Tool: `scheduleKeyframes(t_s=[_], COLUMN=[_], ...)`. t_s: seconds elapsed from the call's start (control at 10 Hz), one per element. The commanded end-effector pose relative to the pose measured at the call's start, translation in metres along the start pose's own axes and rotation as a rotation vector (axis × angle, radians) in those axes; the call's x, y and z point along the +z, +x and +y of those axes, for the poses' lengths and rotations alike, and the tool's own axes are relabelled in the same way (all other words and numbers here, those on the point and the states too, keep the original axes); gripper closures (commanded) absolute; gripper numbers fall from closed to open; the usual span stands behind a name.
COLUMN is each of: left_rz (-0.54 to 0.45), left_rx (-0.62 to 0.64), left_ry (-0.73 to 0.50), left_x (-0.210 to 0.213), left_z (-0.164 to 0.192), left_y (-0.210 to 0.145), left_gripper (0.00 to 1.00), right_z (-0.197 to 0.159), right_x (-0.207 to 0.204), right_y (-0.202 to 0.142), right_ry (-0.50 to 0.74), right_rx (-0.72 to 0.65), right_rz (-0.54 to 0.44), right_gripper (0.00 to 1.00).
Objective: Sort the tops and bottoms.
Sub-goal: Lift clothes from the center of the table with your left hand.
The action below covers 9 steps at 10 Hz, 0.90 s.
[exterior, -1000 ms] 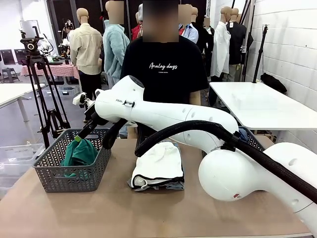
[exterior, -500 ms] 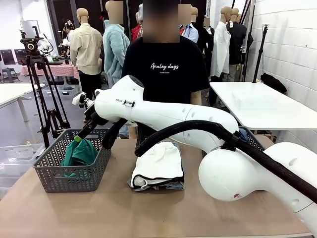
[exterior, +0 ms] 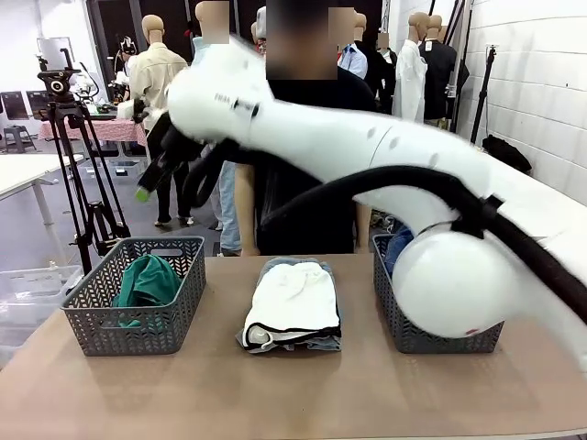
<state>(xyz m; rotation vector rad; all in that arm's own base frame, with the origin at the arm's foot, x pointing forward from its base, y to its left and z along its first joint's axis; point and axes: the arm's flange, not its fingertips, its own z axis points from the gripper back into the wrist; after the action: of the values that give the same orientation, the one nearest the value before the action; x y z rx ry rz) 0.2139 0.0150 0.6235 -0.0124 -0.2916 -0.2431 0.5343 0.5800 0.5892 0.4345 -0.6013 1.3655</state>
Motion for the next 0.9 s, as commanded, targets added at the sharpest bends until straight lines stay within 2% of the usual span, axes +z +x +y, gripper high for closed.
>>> scheduleKeyframes(t_s=[0.0,0.2,0.3,0.6,0.8], left_rz=[-0.011,-0.011,-0.011,-0.011,-0.011], left_rx=[0.015,0.015,0.015,0.015,0.015], left_ry=[0.004,0.004,0.004,0.004,0.004], left_x=[0.000,0.000,0.000,0.000,0.000], left_z=[0.000,0.000,0.000,0.000,0.000], left_y=[0.001,0.001,0.001,0.001,0.001], left_gripper=[0.00,0.00,0.00,0.00,0.00], right_z=[0.093,0.115,0.121,0.140,0.152], right_x=[0.070,0.112,0.119,0.114,0.110], right_y=[-0.146,-0.193,-0.219,-0.305,-0.328], right_ry=[-0.005,0.001,0.019,0.165,0.224], right_rx=[-0.127,-0.231,-0.306,-0.530,-0.574], right_rz=[0.217,0.321,0.359,0.599,0.645], right_gripper=[0.00,0.00,0.00,0.00,0.00])
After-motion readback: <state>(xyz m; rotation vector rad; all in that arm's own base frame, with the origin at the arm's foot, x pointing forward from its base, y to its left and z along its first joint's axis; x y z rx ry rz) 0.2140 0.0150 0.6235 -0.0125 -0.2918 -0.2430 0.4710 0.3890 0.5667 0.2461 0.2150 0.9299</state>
